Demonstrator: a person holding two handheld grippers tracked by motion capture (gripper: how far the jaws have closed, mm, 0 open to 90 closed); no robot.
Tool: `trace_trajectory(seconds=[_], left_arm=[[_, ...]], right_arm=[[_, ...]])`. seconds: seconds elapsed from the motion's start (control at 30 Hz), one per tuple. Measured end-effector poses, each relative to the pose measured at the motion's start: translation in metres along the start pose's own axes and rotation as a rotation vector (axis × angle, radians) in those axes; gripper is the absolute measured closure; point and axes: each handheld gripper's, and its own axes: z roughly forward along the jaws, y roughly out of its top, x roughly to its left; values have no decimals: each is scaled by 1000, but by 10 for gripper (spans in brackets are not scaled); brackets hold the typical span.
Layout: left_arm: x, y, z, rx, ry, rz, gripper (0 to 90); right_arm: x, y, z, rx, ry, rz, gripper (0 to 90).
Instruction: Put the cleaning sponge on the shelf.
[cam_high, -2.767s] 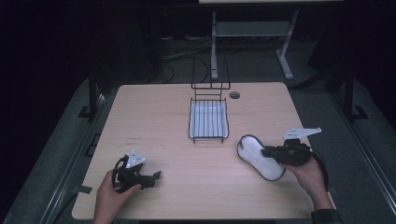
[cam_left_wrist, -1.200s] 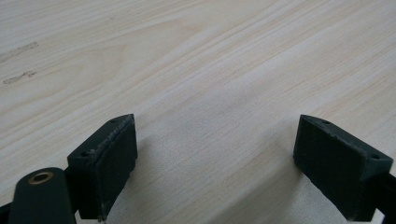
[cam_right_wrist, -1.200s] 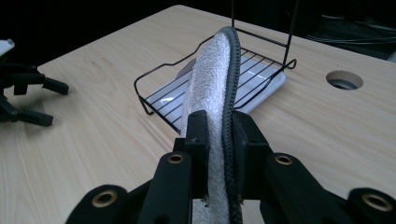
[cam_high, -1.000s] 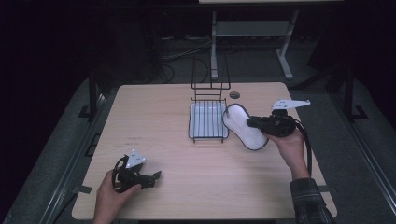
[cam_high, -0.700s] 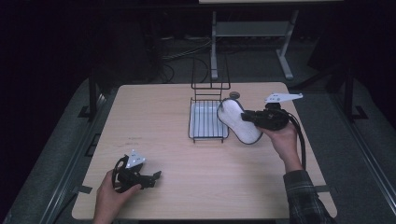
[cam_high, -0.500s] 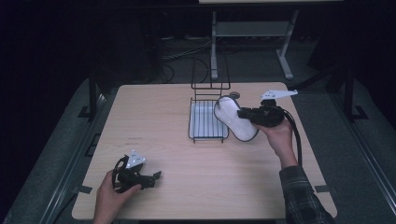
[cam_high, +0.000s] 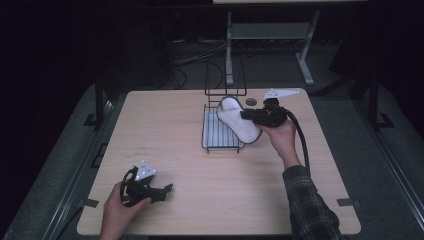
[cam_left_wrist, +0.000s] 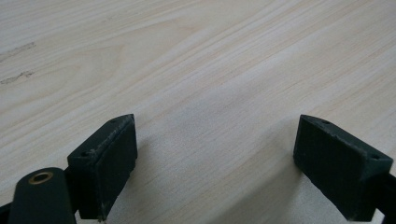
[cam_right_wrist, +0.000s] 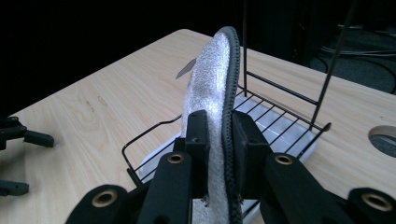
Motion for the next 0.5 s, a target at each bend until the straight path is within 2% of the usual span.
trace_trajectory(seconds=[0.2, 0.27, 0.5], left_arm=[[0, 0, 0, 0, 0, 0, 128], [0, 0, 0, 0, 0, -1, 128], [0, 0, 0, -1, -1, 0, 128]], right_arm=[[-1, 3, 16, -10, -2, -1, 780], [-2, 4, 21, 6, 0, 6, 779], [-2, 9, 40, 3, 2, 11, 779]])
